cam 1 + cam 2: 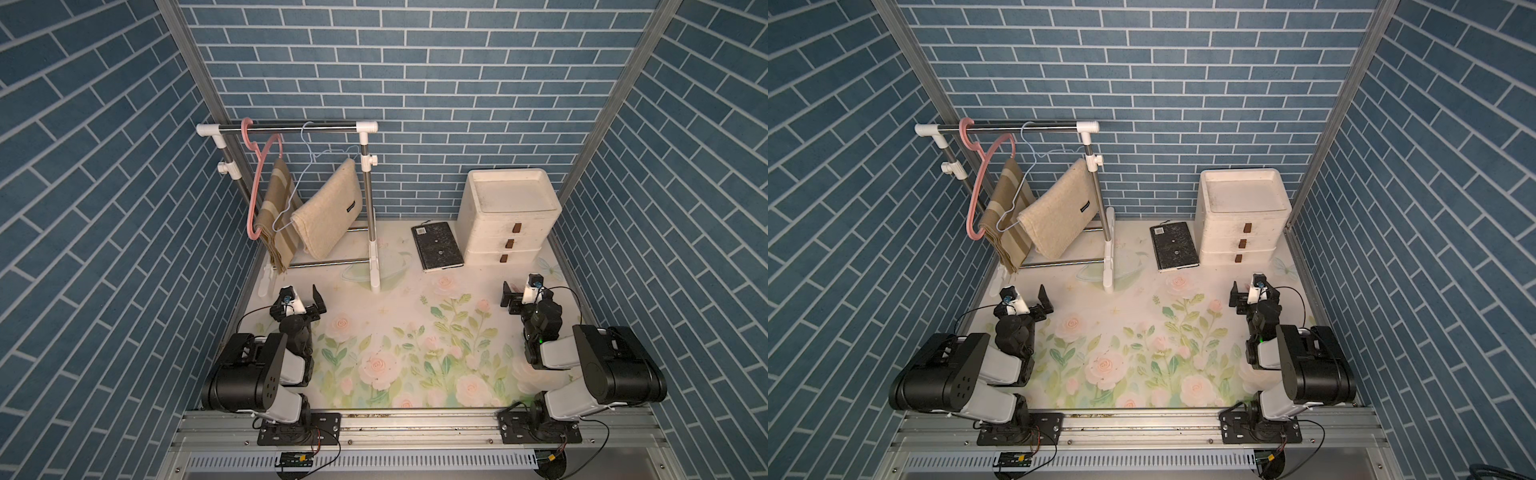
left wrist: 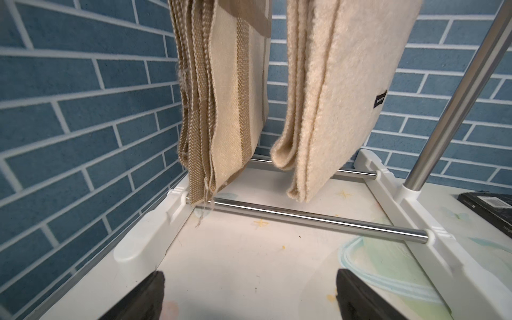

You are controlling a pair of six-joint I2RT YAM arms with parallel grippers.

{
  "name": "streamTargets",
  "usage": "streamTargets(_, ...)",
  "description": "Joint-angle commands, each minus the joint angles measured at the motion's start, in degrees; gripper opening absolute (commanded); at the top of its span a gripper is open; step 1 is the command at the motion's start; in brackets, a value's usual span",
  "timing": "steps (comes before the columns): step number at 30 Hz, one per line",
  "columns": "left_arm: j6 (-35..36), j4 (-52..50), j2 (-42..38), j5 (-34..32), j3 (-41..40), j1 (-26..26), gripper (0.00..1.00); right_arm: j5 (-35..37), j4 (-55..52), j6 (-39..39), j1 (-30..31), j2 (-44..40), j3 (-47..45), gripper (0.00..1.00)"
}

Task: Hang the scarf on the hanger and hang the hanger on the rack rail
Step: Reset both arms

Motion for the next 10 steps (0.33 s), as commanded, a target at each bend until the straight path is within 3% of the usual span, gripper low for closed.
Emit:
streamTargets(1, 1.47, -5.83, 0.28, 2.52, 5.20, -0.15, 1.00, 0.38, 1.83, -1.13, 0.20, 0.25, 0.70, 0.99)
streamTargets(10, 1.55, -5.64, 0.40, 2.65, 4.90, -0.19, 1.00, 0.36, 1.65, -1.13, 0.22, 0.22, 0.81, 1.00)
